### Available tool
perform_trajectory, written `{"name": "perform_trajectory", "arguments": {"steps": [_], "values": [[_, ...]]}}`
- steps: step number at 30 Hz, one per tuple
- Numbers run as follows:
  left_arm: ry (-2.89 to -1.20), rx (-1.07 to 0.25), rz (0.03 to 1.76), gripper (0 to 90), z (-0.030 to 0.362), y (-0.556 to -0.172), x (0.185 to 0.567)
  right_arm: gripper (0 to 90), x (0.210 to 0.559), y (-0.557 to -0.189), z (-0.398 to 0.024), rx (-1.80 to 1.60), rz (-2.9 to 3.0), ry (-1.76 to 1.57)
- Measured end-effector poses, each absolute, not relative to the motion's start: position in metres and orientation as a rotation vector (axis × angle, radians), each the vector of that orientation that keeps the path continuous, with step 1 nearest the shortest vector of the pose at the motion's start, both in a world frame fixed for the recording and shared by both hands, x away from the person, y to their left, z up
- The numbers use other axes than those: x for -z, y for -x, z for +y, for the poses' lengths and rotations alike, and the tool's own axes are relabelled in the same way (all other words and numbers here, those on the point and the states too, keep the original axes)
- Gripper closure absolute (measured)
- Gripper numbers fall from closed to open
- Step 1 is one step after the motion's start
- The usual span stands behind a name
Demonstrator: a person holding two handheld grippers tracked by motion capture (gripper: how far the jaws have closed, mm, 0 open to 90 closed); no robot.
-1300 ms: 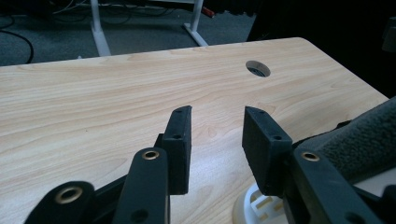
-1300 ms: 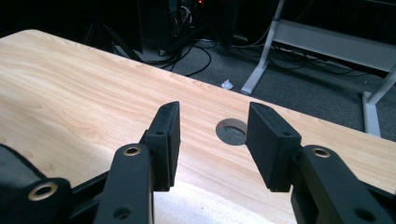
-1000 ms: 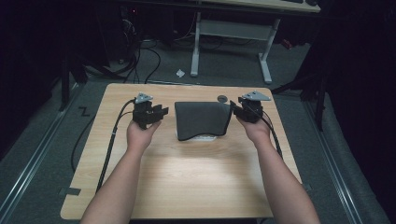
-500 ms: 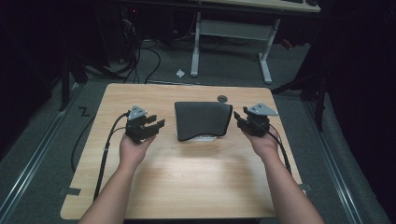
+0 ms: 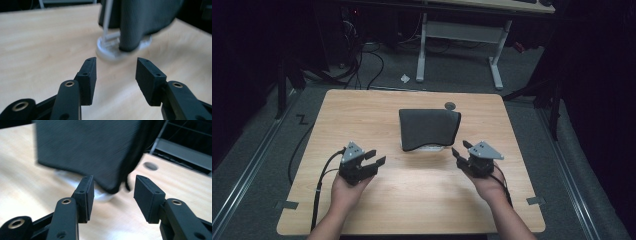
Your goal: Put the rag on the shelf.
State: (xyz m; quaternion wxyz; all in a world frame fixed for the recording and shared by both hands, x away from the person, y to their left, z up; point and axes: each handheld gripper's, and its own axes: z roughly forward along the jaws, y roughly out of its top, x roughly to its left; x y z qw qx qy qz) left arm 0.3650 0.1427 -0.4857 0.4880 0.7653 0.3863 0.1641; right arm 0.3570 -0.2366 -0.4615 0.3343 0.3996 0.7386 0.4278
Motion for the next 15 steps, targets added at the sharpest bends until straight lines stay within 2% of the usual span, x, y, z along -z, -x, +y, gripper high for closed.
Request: {"name": "perform_trajectory", "arguments": {"steps": [6, 8, 10, 15], "values": [[-1.934, -0.307, 0.941, 50.2, 0.128, -0.32, 0.524, 48.9, 0.501, -0.321, -0.215, -1.107, 2.02, -1.079], [-2.017, -0.298, 0.88, 48.5, 0.116, -0.315, 0.525, 48.1, 0.514, -0.311, -0.206, -1.059, 2.093, -1.056], [-2.009, -0.346, 0.86, 48.6, 0.113, -0.315, 0.521, 48.0, 0.52, -0.305, -0.198, -1.007, 2.125, -0.99], [-1.982, -0.34, 0.888, 48.4, 0.122, -0.321, 0.52, 47.2, 0.519, -0.305, -0.192, -1.004, 2.123, -0.944]]}}
